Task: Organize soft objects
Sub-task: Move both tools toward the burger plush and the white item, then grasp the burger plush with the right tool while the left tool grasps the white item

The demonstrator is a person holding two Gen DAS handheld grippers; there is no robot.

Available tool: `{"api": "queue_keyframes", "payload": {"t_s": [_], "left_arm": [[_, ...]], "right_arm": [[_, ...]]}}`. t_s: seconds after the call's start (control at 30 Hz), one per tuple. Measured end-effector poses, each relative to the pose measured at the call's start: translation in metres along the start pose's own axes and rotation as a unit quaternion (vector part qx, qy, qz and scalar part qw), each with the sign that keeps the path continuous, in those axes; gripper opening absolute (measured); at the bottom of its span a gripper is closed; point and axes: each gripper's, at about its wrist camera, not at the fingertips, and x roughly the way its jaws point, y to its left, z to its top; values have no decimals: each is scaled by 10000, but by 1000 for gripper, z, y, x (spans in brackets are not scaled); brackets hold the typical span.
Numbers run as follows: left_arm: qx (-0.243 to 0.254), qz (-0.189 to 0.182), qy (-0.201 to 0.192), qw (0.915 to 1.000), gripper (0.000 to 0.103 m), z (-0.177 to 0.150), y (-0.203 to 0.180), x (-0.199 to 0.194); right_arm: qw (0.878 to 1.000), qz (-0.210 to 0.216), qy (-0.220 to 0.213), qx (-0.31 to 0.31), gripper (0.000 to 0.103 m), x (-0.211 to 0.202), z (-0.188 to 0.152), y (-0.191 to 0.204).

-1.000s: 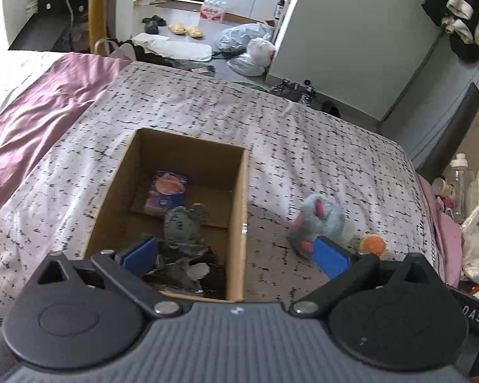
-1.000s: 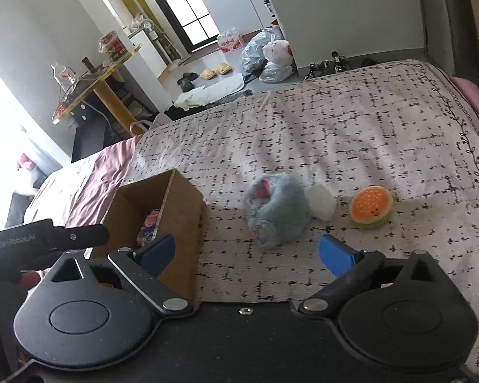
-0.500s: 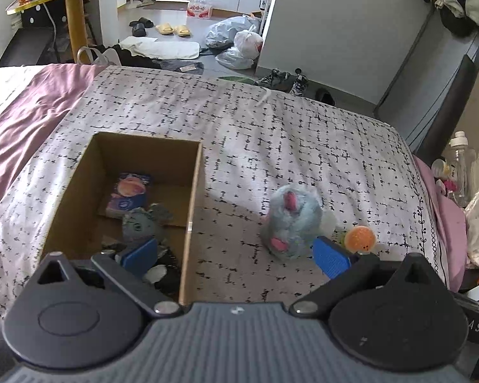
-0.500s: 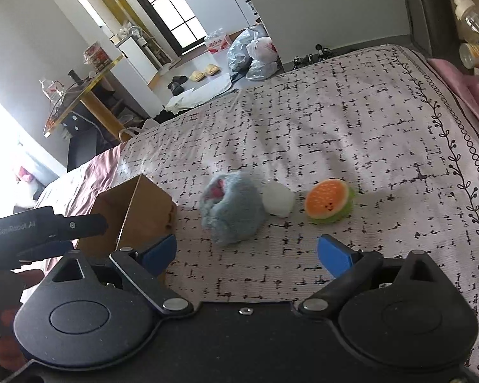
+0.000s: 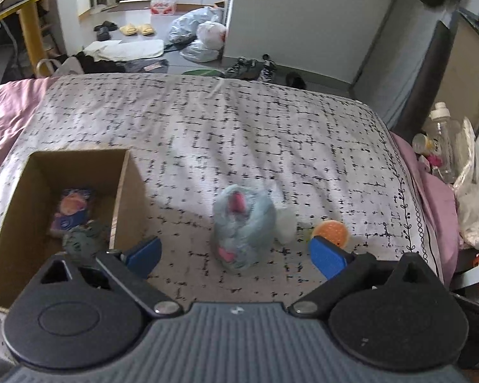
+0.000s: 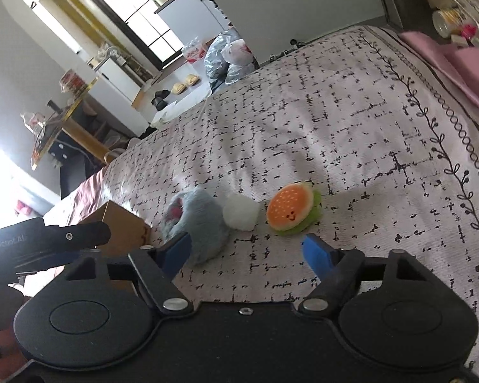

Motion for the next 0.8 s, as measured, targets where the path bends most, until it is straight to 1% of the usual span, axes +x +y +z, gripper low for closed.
{"api": "queue_keyframes", "payload": {"t_s": [0.03,0.1,0.17,0.23,0.33,0.4,0.47,0.53,0.63,0.8], "left_arm": [[42,-13,17,10000,96,1,-4,4],[70,-54,51,9999,90,3,-10,11],[55,-99,108,9999,78,6,-15,19],[29,-135,172,9998,69,10,-21,28],[41,-200,233,9995,63,15,-30,39],[88,-242,239,9994,58,18,-37,46],[142,-300,274,9991,49,21,-44,54],[157,-356,350,9986,43,26,-50,63],[245,-424,393,9980,39,31,-58,73],[508,-512,511,9961,38,40,-72,93]], "right_arm": [[10000,-6,-8,21,74,2,0,-2],[10000,-58,-6,15,68,7,2,-6],[10000,-29,-19,74,65,12,5,-9],[9999,-15,-38,150,63,17,8,-13],[9998,-44,-9,206,60,23,8,-17],[9996,-86,-8,255,54,26,8,-21],[9994,-154,-23,302,54,29,10,-26],[9993,-128,-25,361,54,33,12,-29],[9988,-67,-45,474,52,38,15,-34],[9983,-39,25,584,48,50,19,-41]]}}
